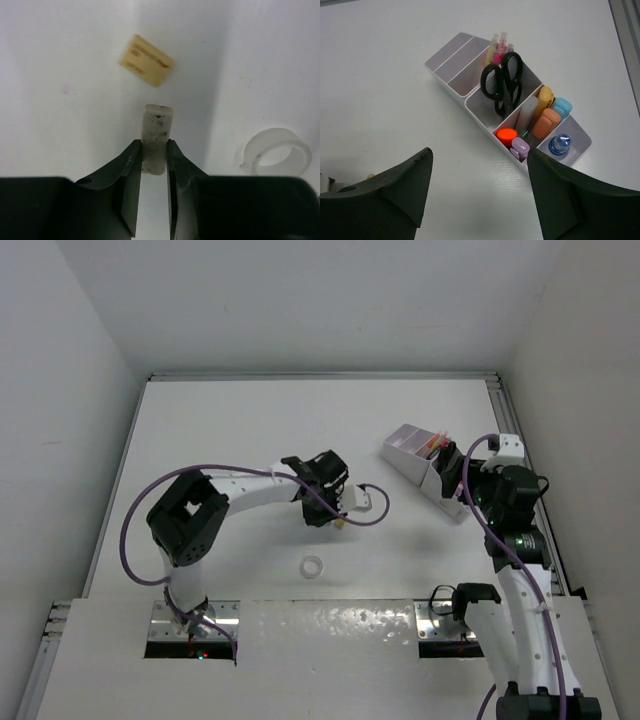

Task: Sort the stationery into containers
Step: Pick up the stationery from the center of the board, then place the stationery in the storage box.

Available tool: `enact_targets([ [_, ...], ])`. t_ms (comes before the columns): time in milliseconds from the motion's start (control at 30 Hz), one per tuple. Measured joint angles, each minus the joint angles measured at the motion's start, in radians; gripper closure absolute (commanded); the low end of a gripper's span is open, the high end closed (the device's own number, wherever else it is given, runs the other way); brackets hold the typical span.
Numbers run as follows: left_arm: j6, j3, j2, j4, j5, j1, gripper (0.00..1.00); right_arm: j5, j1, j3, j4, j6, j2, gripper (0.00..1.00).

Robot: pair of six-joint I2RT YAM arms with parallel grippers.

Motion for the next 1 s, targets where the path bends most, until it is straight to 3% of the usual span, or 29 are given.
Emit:
enact_targets([
  [167, -0.053, 0.298, 0.001, -0.099, 0.087, 0.072, 1.00, 0.047, 0.001, -0.004, 0.010, 0.042, 0.024, 0.26],
  [400, -0.338, 0.589, 0.041, 0.133, 0.216, 0.093, 1.00, 0.183, 0.001, -0.006, 0.034, 0.113, 0.089, 0.26],
  [533, -0.534, 0.734, 0.200, 0.287, 0.269, 0.093, 1.00, 0.201, 0.001, -0.006, 0.034, 0.126, 0.108, 0.26],
  [700, -0.675, 0.949, 0.470, 0.373, 0.249, 0.095, 1.00, 0.209, 0.001, -0.006, 0.033, 0.126, 0.111, 0.26],
  [1000, -0.771, 0.985, 0.607, 0.483, 0.150, 0.090, 1.00, 0.216, 0.001, -0.042, 0.029, 0.126, 0.069, 0.26],
])
